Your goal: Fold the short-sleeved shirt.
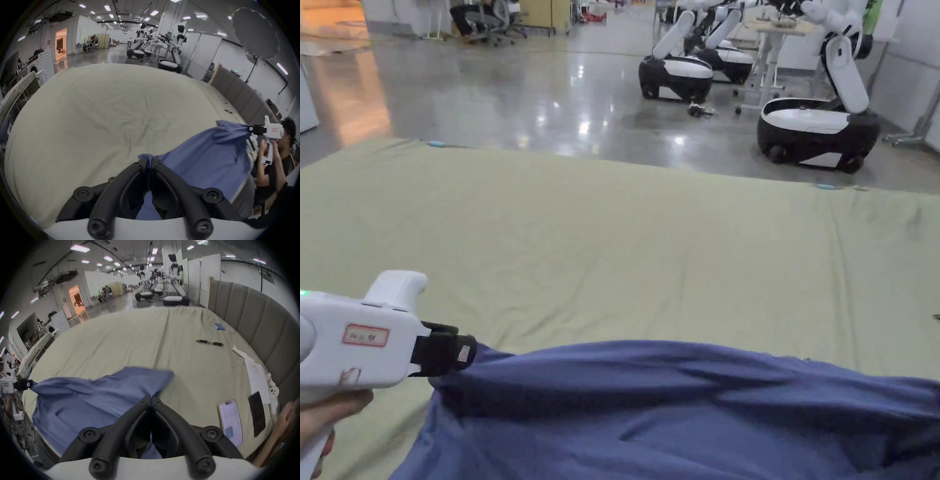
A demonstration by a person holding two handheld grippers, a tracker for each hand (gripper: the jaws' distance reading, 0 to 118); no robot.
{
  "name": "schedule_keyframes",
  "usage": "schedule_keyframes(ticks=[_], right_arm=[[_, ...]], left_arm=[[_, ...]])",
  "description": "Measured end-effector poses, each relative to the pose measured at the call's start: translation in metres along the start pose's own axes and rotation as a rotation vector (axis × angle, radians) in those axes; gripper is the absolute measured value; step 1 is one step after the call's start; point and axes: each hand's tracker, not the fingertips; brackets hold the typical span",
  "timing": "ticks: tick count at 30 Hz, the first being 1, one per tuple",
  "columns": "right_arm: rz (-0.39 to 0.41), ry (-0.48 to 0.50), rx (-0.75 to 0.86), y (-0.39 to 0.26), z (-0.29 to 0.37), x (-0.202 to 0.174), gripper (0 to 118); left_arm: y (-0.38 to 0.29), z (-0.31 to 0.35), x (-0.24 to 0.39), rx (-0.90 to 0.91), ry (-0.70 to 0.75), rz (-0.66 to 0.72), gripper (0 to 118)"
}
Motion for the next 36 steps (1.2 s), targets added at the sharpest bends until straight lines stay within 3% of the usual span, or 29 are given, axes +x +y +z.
schedule_keyframes(ticks=[7,17,18,19,20,21,29,36], right_arm=[[-0.047,-0.046,-0.001,-0.101,0.065,0.007,0],[-0.068,-0.052,-0.063,-0.145,0.035,0.018,0],[-0.06,-0.058,-0.066,-0.144,0.034,0.018,2],[-0.045,-0.077,-0.056,-0.145,0.035,0.017,20],[-0.034,-0.085,-0.048,-0.144,0.037,0.017,45],[-0.021,-0.096,-0.013,-0.14,0.044,0.017,63],[0.047,0.027,0.402,-0.103,0.11,-0.035,68],[0.026,0.156,0.432,-0.085,0.102,-0.104,67]], left_arm=[[-0.094,0.031,-0.014,-0.025,-0.028,0.107,7],[-0.124,0.026,-0.022,0.078,-0.032,0.174,8],[-0.124,0.03,-0.019,0.123,-0.003,0.159,17],[-0.123,0.036,-0.016,0.162,0.028,0.137,37],[-0.12,0.043,-0.013,0.194,0.034,0.126,48],[-0.118,0.054,-0.008,0.237,0.036,0.109,50],[-0.101,0.13,0.072,0.639,0.186,-0.142,51],[-0.1,0.124,0.118,0.666,0.169,-0.175,51]])
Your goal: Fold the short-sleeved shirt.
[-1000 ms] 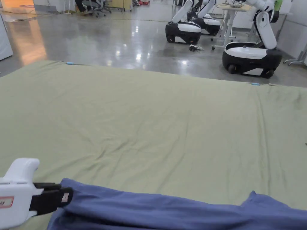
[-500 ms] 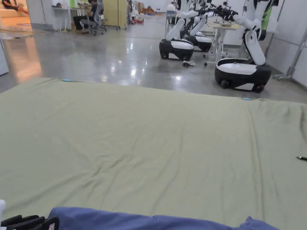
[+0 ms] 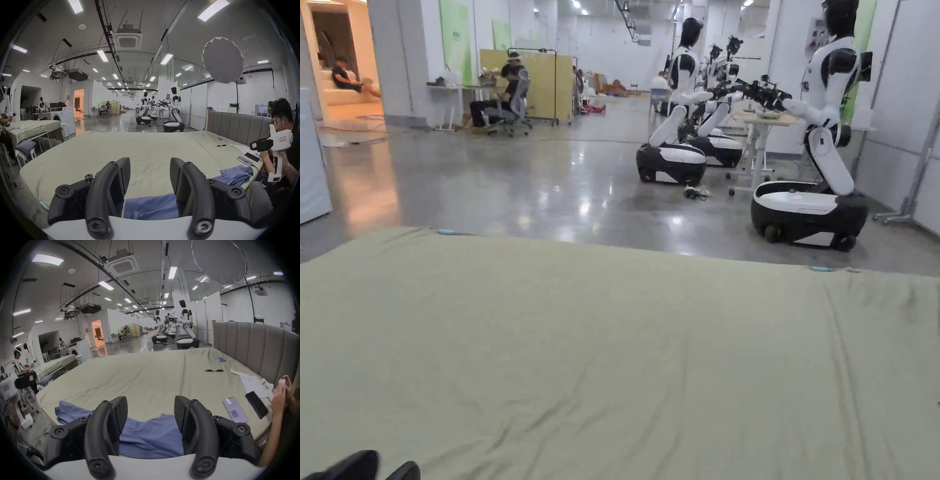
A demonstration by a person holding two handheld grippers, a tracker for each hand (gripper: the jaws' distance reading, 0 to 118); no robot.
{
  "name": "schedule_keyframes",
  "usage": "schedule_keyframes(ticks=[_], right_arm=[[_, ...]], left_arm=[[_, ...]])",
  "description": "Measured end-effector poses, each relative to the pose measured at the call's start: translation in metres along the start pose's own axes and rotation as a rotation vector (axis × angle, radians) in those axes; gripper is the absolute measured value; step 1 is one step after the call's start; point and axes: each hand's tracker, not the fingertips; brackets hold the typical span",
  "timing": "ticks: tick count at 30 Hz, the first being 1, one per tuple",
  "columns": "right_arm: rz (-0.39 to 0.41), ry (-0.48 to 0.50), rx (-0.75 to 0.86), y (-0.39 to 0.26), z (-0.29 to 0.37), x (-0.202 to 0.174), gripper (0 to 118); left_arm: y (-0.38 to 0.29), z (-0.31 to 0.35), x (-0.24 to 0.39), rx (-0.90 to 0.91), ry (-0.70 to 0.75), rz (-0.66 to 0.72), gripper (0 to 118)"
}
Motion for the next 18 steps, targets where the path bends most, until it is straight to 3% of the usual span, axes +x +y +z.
schedule_keyframes(ticks=[1,2,3,5,15,18], right_arm=[[-0.003,0.006,0.0,-0.002,-0.004,-0.006,65],[-0.006,0.011,-0.004,-0.004,-0.008,-0.011,59],[-0.012,0.009,-0.019,-0.005,-0.013,-0.017,46],[-0.035,0.014,-0.054,-0.008,-0.018,-0.026,2],[0.005,0.042,-0.046,-0.007,-0.017,-0.049,0],[-0.004,0.05,-0.054,-0.009,-0.016,-0.043,0]], left_arm=[[-0.006,0.0,-0.008,-0.005,-0.018,0.02,47],[-0.007,-0.002,-0.008,-0.006,0.008,0.033,31],[-0.008,-0.004,-0.008,-0.041,-0.042,0.062,6],[-0.015,-0.003,-0.013,-0.037,-0.022,0.055,4],[-0.025,-0.005,-0.057,-0.117,-0.046,0.184,3],[-0.041,-0.014,-0.086,-0.184,-0.092,0.352,4]])
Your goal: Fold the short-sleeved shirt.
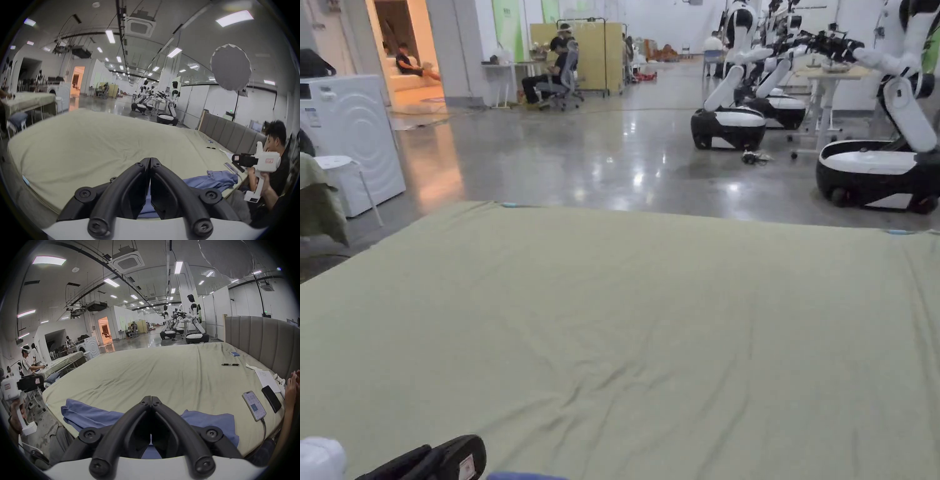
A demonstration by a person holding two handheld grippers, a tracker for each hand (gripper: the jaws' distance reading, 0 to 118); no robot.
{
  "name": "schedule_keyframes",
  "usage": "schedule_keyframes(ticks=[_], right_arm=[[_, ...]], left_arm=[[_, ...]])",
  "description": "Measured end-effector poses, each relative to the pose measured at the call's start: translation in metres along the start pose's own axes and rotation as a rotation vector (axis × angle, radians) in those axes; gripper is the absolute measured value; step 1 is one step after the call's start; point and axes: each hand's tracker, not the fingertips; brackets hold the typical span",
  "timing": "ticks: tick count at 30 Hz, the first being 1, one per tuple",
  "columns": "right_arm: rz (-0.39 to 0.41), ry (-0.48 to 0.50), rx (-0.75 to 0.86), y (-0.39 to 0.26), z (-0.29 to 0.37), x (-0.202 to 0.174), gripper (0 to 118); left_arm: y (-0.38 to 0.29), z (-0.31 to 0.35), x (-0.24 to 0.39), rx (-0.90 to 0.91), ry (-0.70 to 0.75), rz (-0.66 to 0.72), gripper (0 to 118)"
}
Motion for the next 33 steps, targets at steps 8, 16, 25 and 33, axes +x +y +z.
schedule_keyframes(ticks=[8,16,25,33], right_arm=[[-0.035,0.045,-0.072,-0.005,0.003,0.005,0],[-0.072,0.029,-0.129,-0.015,-0.001,0.005,0],[-0.075,0.031,-0.157,-0.016,-0.002,0.002,0],[-0.082,0.026,-0.168,-0.015,0.006,0.009,0]], left_arm=[[-0.043,-0.056,-0.117,-0.244,-0.097,0.538,66],[-0.069,-0.094,-0.135,-0.309,-0.246,0.792,66],[-0.077,-0.118,-0.108,-0.308,-0.267,0.847,61],[-0.05,-0.097,-0.104,-0.174,-0.255,0.839,14]])
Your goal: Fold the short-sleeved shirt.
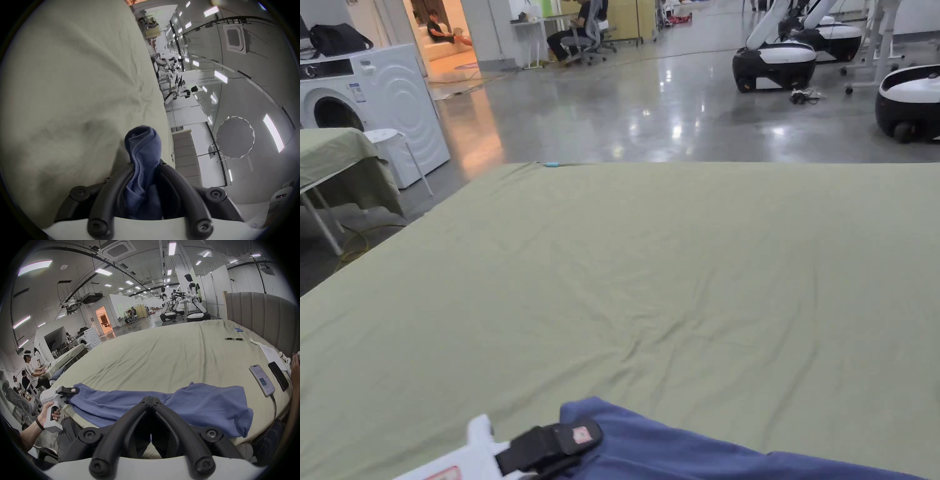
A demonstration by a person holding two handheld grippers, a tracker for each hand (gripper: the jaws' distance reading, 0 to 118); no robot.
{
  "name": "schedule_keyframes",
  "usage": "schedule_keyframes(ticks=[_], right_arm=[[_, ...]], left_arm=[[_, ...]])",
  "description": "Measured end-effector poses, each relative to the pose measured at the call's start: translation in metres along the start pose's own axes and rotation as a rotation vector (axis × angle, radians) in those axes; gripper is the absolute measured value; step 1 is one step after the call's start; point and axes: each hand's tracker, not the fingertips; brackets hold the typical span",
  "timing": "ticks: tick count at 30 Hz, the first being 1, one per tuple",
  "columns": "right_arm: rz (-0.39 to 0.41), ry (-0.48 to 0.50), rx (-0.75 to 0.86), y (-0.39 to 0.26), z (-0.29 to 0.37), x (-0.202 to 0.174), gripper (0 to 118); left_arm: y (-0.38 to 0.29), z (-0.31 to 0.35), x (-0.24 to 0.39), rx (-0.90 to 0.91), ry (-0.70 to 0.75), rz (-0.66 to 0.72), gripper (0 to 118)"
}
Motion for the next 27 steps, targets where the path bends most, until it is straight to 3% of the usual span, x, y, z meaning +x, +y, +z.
schedule_keyframes(ticks=[4,9,15,16,19,23,27], right_arm=[[-0.007,-0.013,0.011,0.003,0.002,0.006,0],[-0.072,0.006,0.021,-0.003,-0.016,0.004,0],[-0.072,0.025,0.008,-0.002,-0.015,-0.003,0],[-0.045,0.013,0.009,-0.001,-0.014,-0.005,0],[-0.015,-0.019,0.008,0.001,-0.013,-0.006,0],[-0.041,-0.018,0.004,-0.011,-0.003,0.02,0],[-0.047,-0.026,-0.004,-0.014,-0.003,0.025,0]], left_arm=[[0.041,0.065,0.038,0.164,-0.07,-0.039,13],[0.049,0.096,0.091,0.166,0.071,-0.277,13],[0.035,0.043,0.02,-0.011,0.167,-0.231,14],[0.033,0.038,0.011,-0.026,0.18,-0.225,20],[0.026,0.026,-0.006,-0.06,0.167,-0.184,74],[0.022,0.001,-0.031,-0.122,0.12,-0.05,74],[0.008,-0.026,-0.034,-0.166,0.089,-0.04,72]])
